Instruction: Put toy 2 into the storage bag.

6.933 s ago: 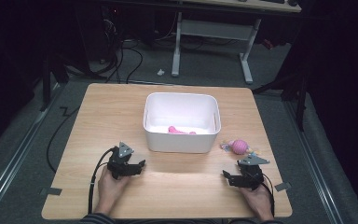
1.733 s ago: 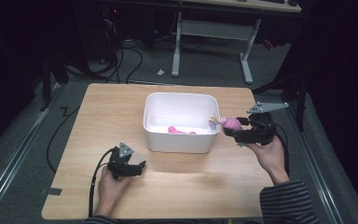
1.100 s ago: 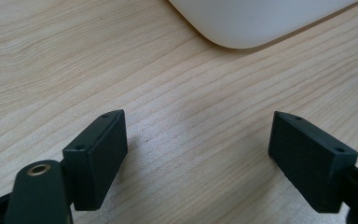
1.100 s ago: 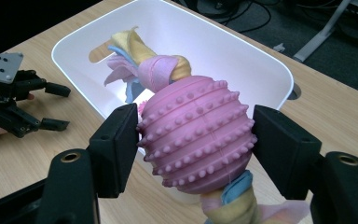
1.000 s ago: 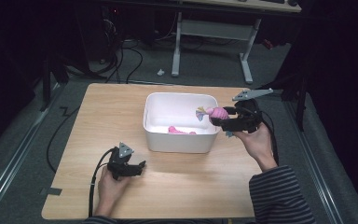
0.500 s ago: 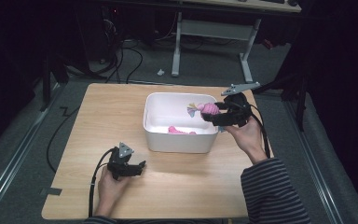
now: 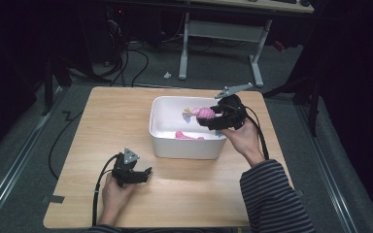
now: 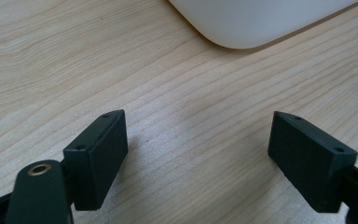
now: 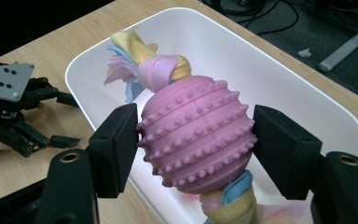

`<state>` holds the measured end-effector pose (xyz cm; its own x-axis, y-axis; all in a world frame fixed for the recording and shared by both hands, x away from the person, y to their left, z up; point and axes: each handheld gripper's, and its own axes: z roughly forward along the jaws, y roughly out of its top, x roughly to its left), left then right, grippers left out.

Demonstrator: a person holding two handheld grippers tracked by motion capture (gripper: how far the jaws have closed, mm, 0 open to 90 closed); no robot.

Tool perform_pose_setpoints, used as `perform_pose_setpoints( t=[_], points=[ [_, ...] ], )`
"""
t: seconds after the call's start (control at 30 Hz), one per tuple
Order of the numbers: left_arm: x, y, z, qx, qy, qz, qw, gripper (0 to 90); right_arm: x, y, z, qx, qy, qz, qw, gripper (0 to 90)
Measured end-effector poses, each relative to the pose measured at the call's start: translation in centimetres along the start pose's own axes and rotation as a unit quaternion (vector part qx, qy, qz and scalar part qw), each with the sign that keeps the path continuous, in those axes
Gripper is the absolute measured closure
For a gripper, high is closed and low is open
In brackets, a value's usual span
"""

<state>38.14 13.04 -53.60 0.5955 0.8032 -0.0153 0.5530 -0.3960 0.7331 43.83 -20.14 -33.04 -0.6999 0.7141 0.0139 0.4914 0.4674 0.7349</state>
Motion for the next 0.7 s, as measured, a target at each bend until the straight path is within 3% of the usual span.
perform_pose_setpoints(
  t=[0.4, 0.7],
  points=[
    [0.0, 0.0, 0.0, 0.0, 0.001, 0.0, 1.0, 20.0, 1.1, 0.3, 2.3, 0.026, 0.017, -0.023, 0.9993, 33.4],
    [0.0, 0.0, 0.0, 0.001, 0.001, 0.0, 1.0, 20.0, 2.0, 0.1, 3.5, 0.048, 0.027, -0.026, 0.9981, 33.1]
  ],
)
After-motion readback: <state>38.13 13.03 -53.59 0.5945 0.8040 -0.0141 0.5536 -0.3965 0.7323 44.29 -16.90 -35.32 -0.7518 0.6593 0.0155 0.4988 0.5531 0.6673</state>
